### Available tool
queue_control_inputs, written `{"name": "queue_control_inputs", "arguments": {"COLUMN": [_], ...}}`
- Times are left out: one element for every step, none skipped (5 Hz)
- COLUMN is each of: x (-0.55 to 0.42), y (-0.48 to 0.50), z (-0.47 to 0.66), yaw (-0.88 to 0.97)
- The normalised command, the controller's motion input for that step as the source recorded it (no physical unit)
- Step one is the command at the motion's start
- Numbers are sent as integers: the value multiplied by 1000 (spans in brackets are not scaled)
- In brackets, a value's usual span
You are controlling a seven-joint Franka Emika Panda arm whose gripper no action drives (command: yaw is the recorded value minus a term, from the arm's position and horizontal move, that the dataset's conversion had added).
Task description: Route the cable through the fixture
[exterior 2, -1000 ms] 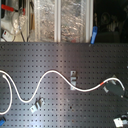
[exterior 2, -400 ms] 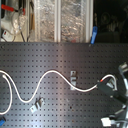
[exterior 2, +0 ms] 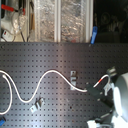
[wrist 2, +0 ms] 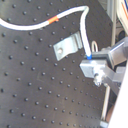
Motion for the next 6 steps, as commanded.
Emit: {"name": "queue_control_inputs", "arguments": {"x": [-646, -293, 154, 480, 501, 396], "y": [488, 292, -70, -162, -227, -437], "z": [-4, -4, 171, 255, 234, 183], "yaw": [17, 0, 0, -66, -94, -97]}}
